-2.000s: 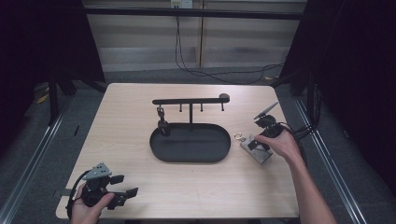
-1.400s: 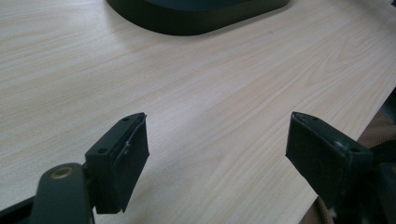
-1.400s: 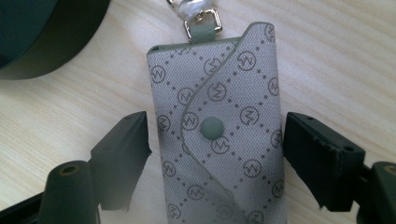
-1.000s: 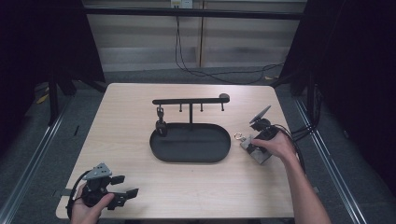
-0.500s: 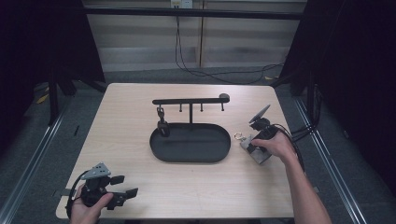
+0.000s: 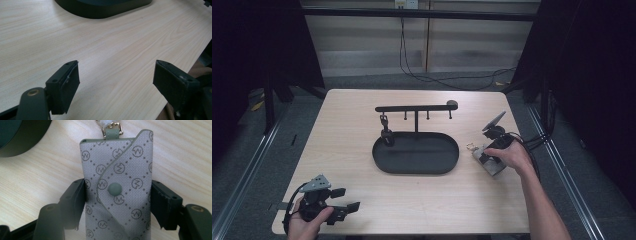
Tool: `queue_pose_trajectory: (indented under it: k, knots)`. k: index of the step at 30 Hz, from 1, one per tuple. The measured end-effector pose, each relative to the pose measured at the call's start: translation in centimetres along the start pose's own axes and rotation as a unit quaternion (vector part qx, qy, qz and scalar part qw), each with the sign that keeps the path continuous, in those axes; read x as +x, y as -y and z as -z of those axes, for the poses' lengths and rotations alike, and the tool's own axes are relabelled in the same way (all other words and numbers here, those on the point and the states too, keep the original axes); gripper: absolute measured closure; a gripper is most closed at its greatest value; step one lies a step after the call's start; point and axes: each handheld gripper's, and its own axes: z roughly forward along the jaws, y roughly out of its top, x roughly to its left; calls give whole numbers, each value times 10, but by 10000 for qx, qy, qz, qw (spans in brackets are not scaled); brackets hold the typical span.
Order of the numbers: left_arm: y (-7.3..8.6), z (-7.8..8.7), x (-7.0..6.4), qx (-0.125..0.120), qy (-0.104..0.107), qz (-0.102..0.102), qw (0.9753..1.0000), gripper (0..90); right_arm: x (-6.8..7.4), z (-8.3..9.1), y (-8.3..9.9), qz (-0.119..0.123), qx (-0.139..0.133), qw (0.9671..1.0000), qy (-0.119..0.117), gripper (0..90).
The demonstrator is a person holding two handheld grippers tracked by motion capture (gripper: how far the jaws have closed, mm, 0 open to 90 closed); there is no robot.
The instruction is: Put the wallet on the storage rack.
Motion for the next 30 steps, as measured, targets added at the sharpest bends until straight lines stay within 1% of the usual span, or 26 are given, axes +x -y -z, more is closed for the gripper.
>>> queue_pose_trajectory:
  k: [9, 10, 11, 14, 15, 17, 19, 20, 22, 25, 27, 29, 30]
  knots:
    - [0, 0, 0, 3, 0, -4, 10000, 210, 3, 2, 1, -22, 45, 10000, 1, 339]
    - [0, 0, -1, 24, -38, -26, 10000, 210, 4, 3, 1, -52, 57, 9999, 72, 339]
    - [0, 0, -1, 15, -34, -24, 10000, 210, 4, 3, 1, -69, 72, 9999, 115, 339]
    - [0, 0, -1, 14, -26, -24, 10000, 210, 5, 4, 0, -91, 70, 9999, 63, 339]
    - [0, 0, -1, 14, -31, -25, 10000, 210, 7, 6, -1, -75, 79, 9999, 134, 339]
    - [0, 0, -1, 12, -27, -23, 10000, 210, 9, 11, -2, -29, 86, 9998, 166, 339]
    - [0, 0, -1, 7, -29, -38, 10000, 210, 12, 17, -4, 0, 58, 9996, 283, 339]
    - [0, 0, -1, 6, -29, -38, 10000, 210, 13, 19, -5, 17, 51, 9996, 260, 339]
    - [0, 0, -1, 7, -29, -43, 10000, 210, 15, 22, -6, 38, 79, 9994, 323, 339]
    - [0, 0, -1, -1, -29, -41, 10000, 210, 17, 26, -7, 11, 56, 9995, 299, 339]
    - [0, 0, -1, 19, -35, -37, 10000, 210, 18, 30, -8, 25, 47, 9994, 346, 339]
    - [0, 0, 0, 14, -37, -42, 10000, 210, 19, 33, -9, -6, 20, 9996, 281, 340]
    - [0, 1, 0, 10, -47, -49, 10000, 210, 20, 35, -9, 14, 12, 9996, 292, 340]
